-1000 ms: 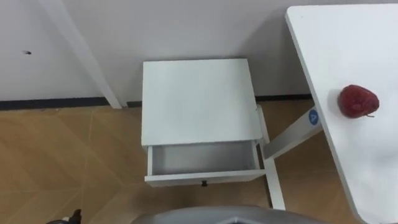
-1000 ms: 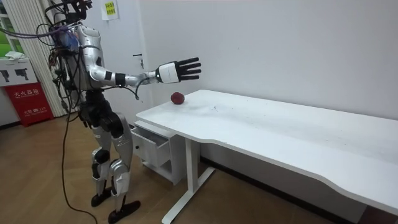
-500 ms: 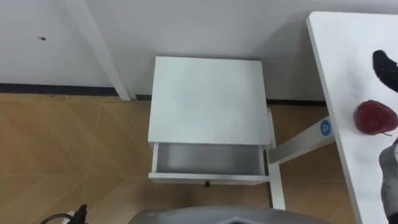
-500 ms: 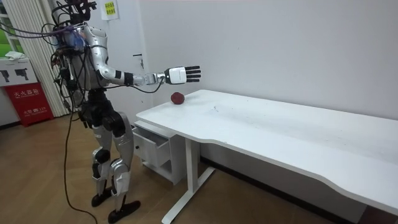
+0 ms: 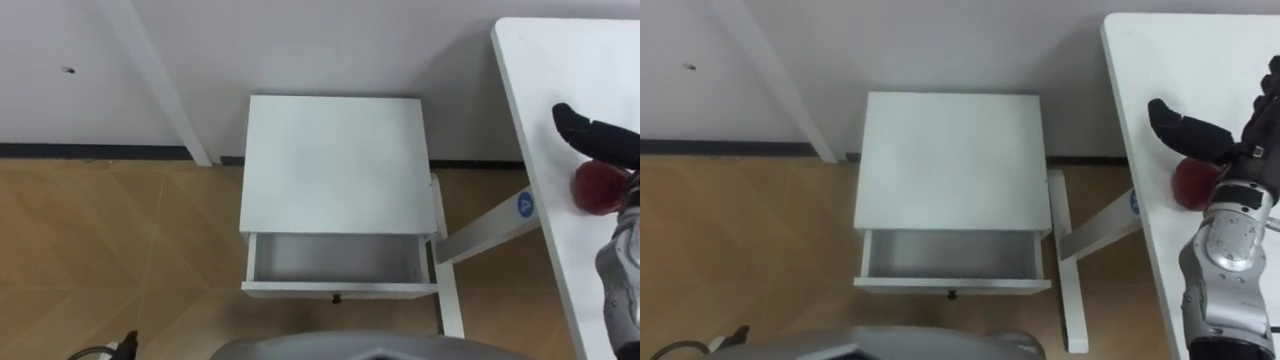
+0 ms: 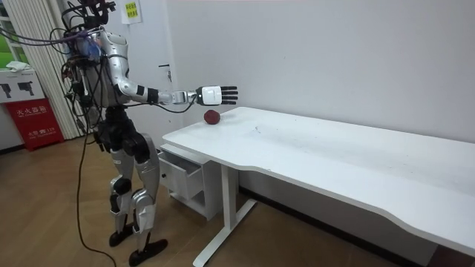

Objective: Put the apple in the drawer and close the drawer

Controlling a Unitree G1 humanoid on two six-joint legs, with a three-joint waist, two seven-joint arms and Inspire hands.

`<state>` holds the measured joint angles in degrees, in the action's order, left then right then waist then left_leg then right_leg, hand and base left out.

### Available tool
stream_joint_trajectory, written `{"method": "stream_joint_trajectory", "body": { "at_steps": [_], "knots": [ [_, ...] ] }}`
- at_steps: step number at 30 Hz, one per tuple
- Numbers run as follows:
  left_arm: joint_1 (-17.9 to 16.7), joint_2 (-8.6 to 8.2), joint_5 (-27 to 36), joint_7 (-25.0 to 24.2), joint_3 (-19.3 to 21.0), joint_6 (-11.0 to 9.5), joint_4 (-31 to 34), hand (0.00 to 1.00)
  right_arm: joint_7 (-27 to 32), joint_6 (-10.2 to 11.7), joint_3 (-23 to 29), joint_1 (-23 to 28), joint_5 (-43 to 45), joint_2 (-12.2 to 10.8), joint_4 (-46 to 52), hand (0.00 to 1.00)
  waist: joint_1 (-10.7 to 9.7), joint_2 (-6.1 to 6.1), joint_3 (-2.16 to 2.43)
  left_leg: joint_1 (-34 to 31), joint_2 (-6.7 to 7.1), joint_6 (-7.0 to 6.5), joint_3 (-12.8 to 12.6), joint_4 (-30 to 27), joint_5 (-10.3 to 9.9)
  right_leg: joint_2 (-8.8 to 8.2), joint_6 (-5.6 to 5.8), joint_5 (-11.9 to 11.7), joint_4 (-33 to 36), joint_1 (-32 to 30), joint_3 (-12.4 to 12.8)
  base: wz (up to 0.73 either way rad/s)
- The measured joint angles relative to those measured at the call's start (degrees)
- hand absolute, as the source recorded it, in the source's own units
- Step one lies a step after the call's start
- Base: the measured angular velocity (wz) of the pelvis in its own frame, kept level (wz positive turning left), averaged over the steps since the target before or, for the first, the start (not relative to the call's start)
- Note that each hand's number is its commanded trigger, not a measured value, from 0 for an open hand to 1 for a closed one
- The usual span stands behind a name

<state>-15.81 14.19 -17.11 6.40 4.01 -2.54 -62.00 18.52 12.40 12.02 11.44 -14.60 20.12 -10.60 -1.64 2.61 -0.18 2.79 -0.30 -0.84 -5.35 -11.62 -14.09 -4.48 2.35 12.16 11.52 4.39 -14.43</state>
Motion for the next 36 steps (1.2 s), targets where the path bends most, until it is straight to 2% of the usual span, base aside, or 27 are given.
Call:
{"method": "stream_joint_trajectory", "body": {
  "at_steps": [6, 12, 15, 23, 36],
  "knots": [
    [-0.2, 0.00, 0.2, 0.7, 0.0, 0.0, -0.4, 0.00, 0.1, 0.0, 0.1, 0.7, 1.5, -0.2, -0.1, 0.00, -0.3, -0.21, -0.08, 0.8, 0.01, 0.00, 0.0, 0.1, 0.0, -0.02, 0.00, 0.0, 0.0, 0.8, 0.0, 0.00],
    [-0.5, -0.05, 0.2, 0.7, 0.1, 0.0, -0.5, 0.00, 0.1, 0.0, 0.3, 3.3, 2.7, -1.8, -1.3, 0.00, -0.8, -0.48, -0.03, 1.1, 0.02, 0.00, 0.0, 0.1, 0.0, -0.01, 0.00, 0.0, -0.1, 1.1, 0.1, 0.00],
    [-0.6, -0.23, 0.1, 0.6, 0.1, 0.0, -0.5, 0.00, 0.1, 0.3, 0.5, 3.3, 4.2, -2.4, -2.5, 0.00, -1.4, -0.62, 0.07, 1.2, 0.00, 0.00, -0.3, -0.1, 0.0, 0.00, 0.00, 0.0, -0.2, 1.2, 0.3, -0.03],
    [-0.6, -0.37, 0.1, 0.1, 0.2, 0.0, -0.5, 0.00, 0.0, 0.2, 0.5, 3.8, 4.2, -2.8, -3.8, 0.00, -1.3, -1.23, 0.30, 1.9, -0.07, 0.00, -1.0, -0.3, 0.0, 0.00, 0.02, 0.0, 0.1, 1.6, 0.9, -0.04],
    [-0.7, -0.85, 0.1, -0.8, 0.2, 0.0, -0.5, 0.00, 0.0, 0.2, 0.5, 3.8, 4.2, -2.9, -4.5, 0.00, -1.4, -1.04, 0.03, 1.4, -0.20, 0.00, -1.0, -1.0, 0.0, -0.01, 0.02, 0.0, 0.4, 1.5, 0.6, 0.00]
  ]
}}
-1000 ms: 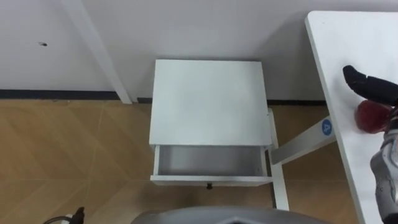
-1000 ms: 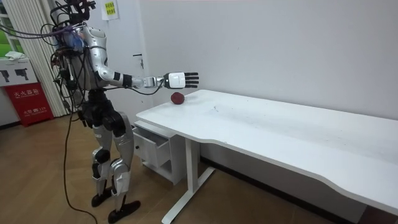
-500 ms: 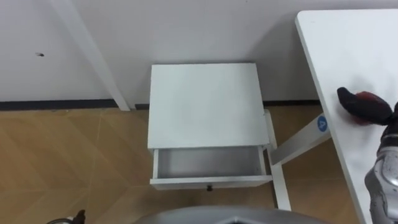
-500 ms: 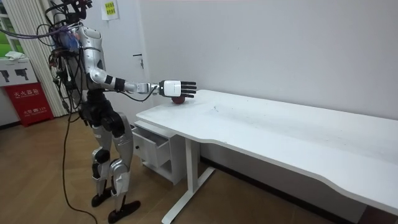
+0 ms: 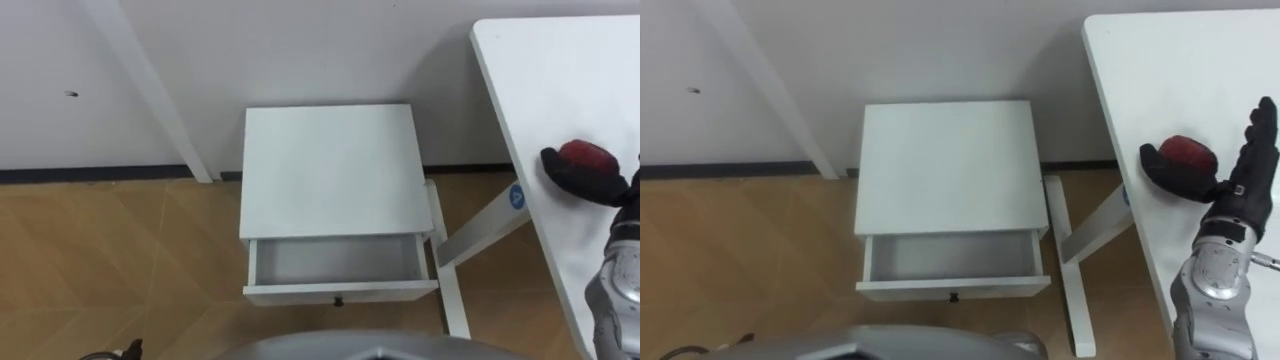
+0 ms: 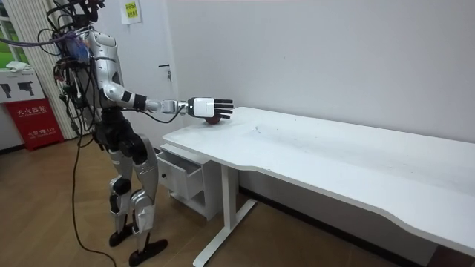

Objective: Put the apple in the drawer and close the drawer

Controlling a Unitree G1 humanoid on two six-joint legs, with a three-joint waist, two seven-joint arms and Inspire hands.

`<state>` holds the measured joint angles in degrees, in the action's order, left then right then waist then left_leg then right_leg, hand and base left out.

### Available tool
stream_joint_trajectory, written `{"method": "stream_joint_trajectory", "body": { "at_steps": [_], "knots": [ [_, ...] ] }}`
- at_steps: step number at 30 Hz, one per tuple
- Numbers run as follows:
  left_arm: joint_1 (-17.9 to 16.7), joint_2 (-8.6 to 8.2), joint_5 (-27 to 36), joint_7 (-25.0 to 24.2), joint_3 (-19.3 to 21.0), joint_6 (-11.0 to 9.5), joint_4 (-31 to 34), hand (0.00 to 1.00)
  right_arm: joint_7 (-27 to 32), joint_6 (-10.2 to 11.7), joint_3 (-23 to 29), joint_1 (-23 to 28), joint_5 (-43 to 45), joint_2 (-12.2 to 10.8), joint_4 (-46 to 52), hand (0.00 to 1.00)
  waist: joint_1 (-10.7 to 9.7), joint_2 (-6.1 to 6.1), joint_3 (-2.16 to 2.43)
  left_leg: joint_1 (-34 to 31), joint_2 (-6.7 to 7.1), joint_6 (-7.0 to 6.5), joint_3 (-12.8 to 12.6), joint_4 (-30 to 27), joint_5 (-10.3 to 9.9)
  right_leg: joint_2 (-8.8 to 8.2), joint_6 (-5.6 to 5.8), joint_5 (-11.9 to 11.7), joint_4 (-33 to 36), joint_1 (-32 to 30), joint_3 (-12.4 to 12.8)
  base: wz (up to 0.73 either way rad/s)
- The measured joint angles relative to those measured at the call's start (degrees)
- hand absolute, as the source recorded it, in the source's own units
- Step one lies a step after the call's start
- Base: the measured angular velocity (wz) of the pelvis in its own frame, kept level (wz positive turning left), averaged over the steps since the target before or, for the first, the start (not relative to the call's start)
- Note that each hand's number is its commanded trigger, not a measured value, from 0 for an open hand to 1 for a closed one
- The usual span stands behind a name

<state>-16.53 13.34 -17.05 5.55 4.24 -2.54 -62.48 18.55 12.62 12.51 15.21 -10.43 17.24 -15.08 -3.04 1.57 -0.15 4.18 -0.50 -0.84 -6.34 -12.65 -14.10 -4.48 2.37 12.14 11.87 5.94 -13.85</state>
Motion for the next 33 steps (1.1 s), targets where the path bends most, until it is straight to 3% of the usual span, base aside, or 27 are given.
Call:
{"method": "stream_joint_trajectory", "body": {
  "at_steps": [11, 23, 32, 33],
  "knots": [
    [0.2, -0.16, 0.0, -1.2, 0.1, -0.1, 0.0, 0.00, -0.8, 0.0, 0.0, 0.0, 3.8, 0.0, 0.0, 0.00, 0.0, 0.10, 0.10, 0.0, 0.02, 0.00, -0.1, -0.1, 0.0, -0.05, 0.00, 0.0, 0.0, 0.0, -0.1, 0.00],
    [0.4, -0.15, -0.1, -2.0, 0.1, -0.1, 0.1, 0.00, -1.3, -0.2, -0.1, 0.0, 10.7, -0.2, -0.5, 0.00, 0.1, 0.39, -0.09, -0.4, -0.05, 0.00, -0.1, -0.4, 0.0, -0.09, 0.00, 0.0, 0.6, -0.4, -0.2, 0.00],
    [0.4, -0.15, -0.2, -2.4, 0.1, -0.1, 0.1, 0.00, -2.6, -0.2, -0.1, 0.0, 10.8, -0.3, -0.5, 0.00, 0.1, 0.58, 0.01, -0.7, -0.05, -0.01, -0.1, -0.8, 0.0, -0.16, 0.00, 0.0, 0.8, -0.6, -0.2, 0.00],
    [0.5, -0.15, -0.2, -2.4, 0.1, -0.1, 0.1, 0.00, -2.6, -0.2, -0.1, 0.0, 10.8, -0.3, -0.5, 0.05, 0.1, 0.59, 0.02, -0.7, -0.05, -0.01, -0.1, -0.8, 0.0, -0.17, 0.00, 0.0, 0.8, -0.6, -0.3, 0.00]
  ]
}}
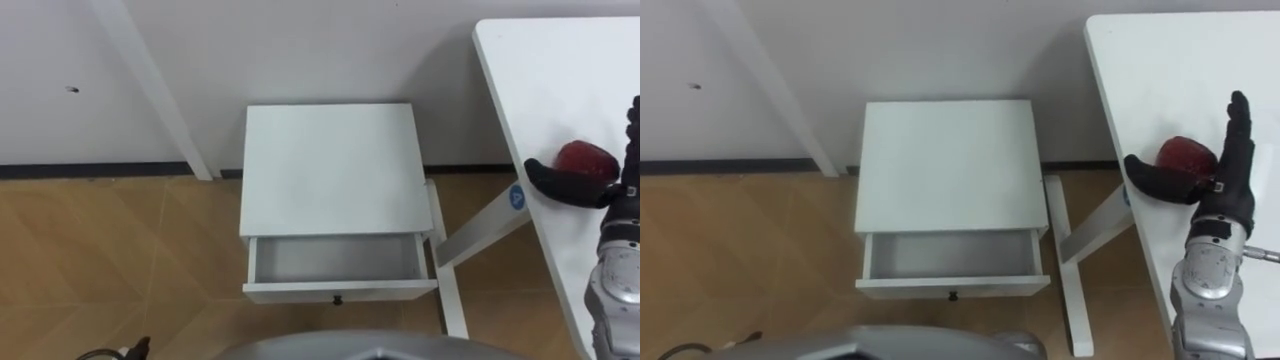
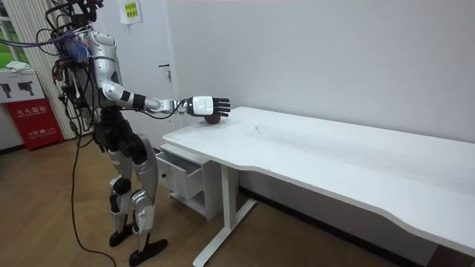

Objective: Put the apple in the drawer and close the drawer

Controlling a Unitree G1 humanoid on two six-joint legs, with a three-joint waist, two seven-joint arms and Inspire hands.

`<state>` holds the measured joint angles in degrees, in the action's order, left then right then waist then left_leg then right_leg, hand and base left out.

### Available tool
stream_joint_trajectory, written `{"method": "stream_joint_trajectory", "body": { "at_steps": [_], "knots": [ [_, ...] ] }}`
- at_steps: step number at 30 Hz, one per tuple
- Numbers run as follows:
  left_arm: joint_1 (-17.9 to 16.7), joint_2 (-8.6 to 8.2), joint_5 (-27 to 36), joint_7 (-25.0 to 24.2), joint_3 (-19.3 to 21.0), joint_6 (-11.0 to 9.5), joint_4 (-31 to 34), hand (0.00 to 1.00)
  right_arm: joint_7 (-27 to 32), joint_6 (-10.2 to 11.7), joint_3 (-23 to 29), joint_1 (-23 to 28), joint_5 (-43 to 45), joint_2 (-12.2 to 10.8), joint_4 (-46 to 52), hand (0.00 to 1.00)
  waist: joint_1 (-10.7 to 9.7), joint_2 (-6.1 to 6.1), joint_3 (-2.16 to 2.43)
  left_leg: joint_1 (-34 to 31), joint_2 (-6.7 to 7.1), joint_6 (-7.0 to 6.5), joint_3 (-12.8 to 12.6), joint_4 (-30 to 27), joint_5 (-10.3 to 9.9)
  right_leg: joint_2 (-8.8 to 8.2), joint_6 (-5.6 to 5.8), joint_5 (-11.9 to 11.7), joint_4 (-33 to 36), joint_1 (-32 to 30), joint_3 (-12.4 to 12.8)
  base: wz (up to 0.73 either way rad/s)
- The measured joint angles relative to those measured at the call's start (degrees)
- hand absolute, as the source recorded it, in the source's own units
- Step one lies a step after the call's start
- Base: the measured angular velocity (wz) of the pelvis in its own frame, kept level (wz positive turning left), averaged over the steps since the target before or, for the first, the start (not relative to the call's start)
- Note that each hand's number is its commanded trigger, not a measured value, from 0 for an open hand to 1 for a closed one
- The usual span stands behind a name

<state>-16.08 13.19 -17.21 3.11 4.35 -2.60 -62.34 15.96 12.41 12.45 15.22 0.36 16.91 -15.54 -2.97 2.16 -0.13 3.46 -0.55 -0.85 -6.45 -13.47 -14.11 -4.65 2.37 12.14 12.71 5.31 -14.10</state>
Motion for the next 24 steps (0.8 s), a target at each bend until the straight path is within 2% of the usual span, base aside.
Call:
{"method": "stream_joint_trajectory", "body": {
  "at_steps": [1, 2, 4, 9, 18, 24],
  "knots": [
    [0.0, 0.00, 0.0, -0.1, 0.0, 0.0, 0.0, 0.00, -0.1, 0.0, 0.0, 0.0, 0.0, 0.0, 0.0, 0.20, 0.0, 0.05, 0.02, 0.0, 0.00, 0.00, 0.0, 0.0, 0.0, 0.00, 0.00, 0.0, 0.0, 0.0, 0.0, 0.00],
    [0.0, 0.00, 0.0, -0.1, 0.0, 0.0, 0.0, 0.00, -0.2, 0.0, 0.0, 0.0, 0.0, 0.0, -0.1, 0.61, 0.0, 0.08, 0.05, 0.0, 0.00, 0.00, 0.0, 0.0, 0.0, 0.00, 0.00, 0.0, 0.0, 0.0, 0.0, 0.00],
    [0.0, 0.03, 0.0, -0.1, 0.0, 0.0, 0.0, 0.00, -0.5, 0.0, 0.0, 0.0, 0.0, 0.0, -1.7, 1.00, 0.0, 0.19, 0.14, 0.1, -0.01, 0.00, 0.0, -0.1, 0.0, 0.00, 0.00, 0.0, 0.0, 0.2, -0.1, 0.00],
    [-0.4, 0.02, 0.0, -0.2, 0.0, 0.2, 0.0, 0.00, -0.5, -0.7, 0.0, 0.1, 0.0, -1.0, -4.6, 1.00, 0.2, 0.49, 0.12, 0.1, -0.01, 0.00, 0.0, -0.2, 0.0, -0.01, -0.01, 0.0, 0.0, 0.2, -0.1, 0.00],
    [-0.3, -0.14, 0.0, -0.4, 0.0, 0.9, 0.0, 0.00, -0.2, -0.7, 1.1, -0.2, 0.2, -1.0, -4.8, 1.00, 0.2, -0.28, 0.50, 0.1, -0.10, 0.00, 0.0, -0.2, 0.0, 0.07, -0.06, 0.0, 0.0, 0.2, -0.1, 0.00],
    [-0.3, -0.25, 0.0, -0.4, 0.0, 1.2, 0.0, 0.00, -0.7, -0.8, 1.2, -0.4, 0.2, -1.2, -4.7, 1.00, 0.2, -0.68, 0.36, 0.1, -0.10, 0.00, 0.0, -0.1, 0.0, 0.07, -0.05, 0.0, 0.0, 0.2, -0.1, 0.00]
  ]
}}
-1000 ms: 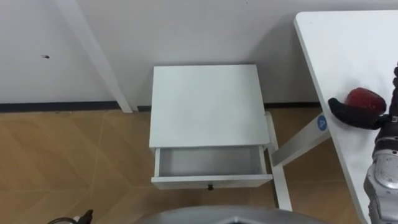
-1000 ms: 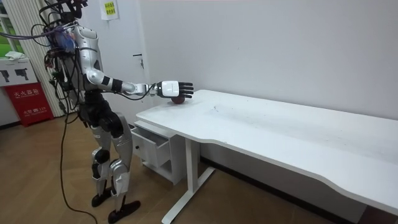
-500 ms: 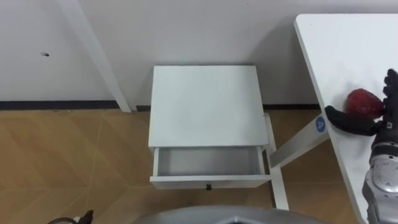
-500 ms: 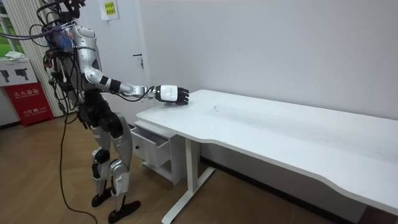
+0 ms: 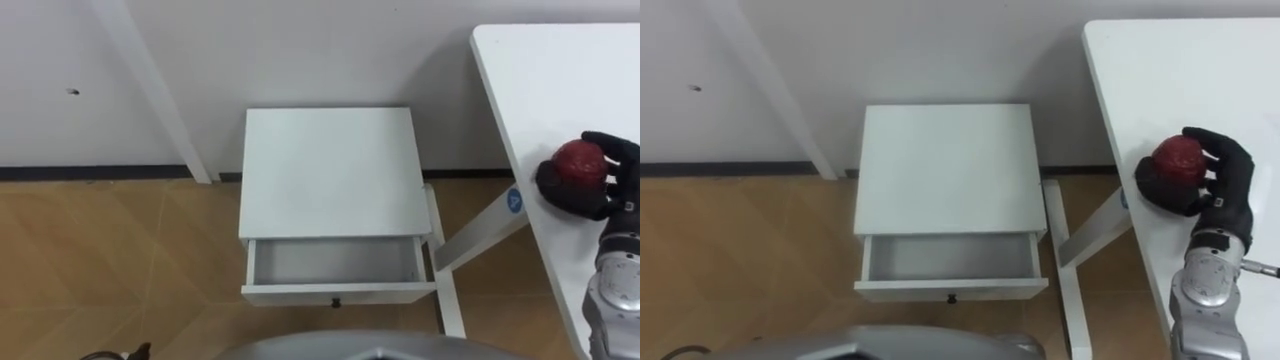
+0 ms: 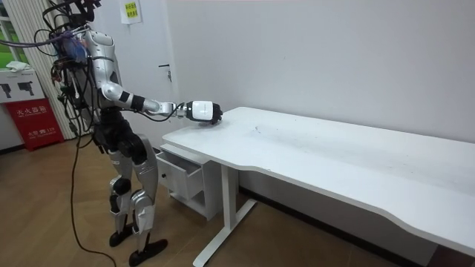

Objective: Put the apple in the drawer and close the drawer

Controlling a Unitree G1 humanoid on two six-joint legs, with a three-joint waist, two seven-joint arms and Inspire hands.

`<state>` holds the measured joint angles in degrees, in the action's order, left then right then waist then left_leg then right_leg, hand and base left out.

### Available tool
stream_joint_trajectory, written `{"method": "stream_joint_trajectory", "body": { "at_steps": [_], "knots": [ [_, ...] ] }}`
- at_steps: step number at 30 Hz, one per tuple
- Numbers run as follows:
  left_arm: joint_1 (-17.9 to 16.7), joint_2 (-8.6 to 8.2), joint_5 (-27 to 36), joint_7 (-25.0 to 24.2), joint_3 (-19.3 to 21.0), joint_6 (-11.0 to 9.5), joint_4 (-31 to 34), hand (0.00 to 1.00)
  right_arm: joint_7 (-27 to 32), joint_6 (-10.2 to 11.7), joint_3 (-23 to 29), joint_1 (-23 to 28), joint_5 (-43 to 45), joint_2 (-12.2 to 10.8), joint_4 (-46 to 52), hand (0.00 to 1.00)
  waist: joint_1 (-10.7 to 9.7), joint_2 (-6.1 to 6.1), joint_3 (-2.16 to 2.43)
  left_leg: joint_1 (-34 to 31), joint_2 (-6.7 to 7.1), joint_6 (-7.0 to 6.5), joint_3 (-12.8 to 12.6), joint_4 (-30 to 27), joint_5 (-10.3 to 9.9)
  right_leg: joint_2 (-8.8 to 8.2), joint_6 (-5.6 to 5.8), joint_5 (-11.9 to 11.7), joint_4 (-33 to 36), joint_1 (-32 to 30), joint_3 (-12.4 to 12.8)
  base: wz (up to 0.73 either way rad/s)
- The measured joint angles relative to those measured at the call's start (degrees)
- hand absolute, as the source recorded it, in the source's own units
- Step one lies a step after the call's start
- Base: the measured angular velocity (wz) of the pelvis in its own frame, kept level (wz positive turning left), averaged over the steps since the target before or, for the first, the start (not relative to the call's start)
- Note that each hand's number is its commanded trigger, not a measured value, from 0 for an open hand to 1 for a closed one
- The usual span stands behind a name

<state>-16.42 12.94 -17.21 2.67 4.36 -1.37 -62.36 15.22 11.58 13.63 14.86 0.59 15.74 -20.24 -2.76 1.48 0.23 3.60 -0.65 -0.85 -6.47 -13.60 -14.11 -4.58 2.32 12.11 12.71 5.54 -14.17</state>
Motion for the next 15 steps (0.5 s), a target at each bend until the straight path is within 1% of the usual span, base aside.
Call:
{"method": "stream_joint_trajectory", "body": {
  "at_steps": [7, 12, 13, 15],
  "knots": [
    [0.0, -0.15, -0.5, -0.1, -0.1, 0.2, 0.0, 0.00, -0.7, 0.0, -0.8, -0.2, 0.0, -0.1, 0.0, 1.00, -0.2, 0.15, -0.05, -0.2, 0.00, -0.01, 0.1, 0.1, 0.0, 0.02, 0.00, 0.0, 0.0, 0.0, -0.1, 0.00],
    [0.0, -0.24, -1.4, -0.1, -0.2, 0.2, 0.0, 0.00, -3.1, 0.1, -1.6, -0.5, 0.1, -0.1, 0.2, 1.00, -0.2, 0.41, -0.05, -0.5, 0.00, -0.05, 0.1, -0.1, -0.1, 0.02, -0.01, 0.0, 0.0, -0.1, -0.1, 0.00],
    [0.1, -0.24, -1.4, -0.1, -0.4, 0.2, 0.1, 0.00, -3.7, 0.1, -1.9, -0.6, 0.0, -0.1, 0.5, 1.00, -0.2, 0.48, 0.01, -0.9, 0.01, -0.05, 0.2, -0.1, -0.1, 0.01, -0.02, 0.0, 0.1, -0.4, -0.1, 0.00],
    [0.1, -0.22, -1.2, 0.1, -1.4, 0.1, 0.1, 0.00, -4.2, 0.1, -3.4, -0.9, -0.4, -0.1, 1.0, 1.00, -0.2, 0.46, -0.04, -1.2, -0.02, -0.05, 0.2, -0.3, -0.1, 0.02, -0.05, -0.1, 0.2, -0.6, -0.1, 0.00]
  ]
}}
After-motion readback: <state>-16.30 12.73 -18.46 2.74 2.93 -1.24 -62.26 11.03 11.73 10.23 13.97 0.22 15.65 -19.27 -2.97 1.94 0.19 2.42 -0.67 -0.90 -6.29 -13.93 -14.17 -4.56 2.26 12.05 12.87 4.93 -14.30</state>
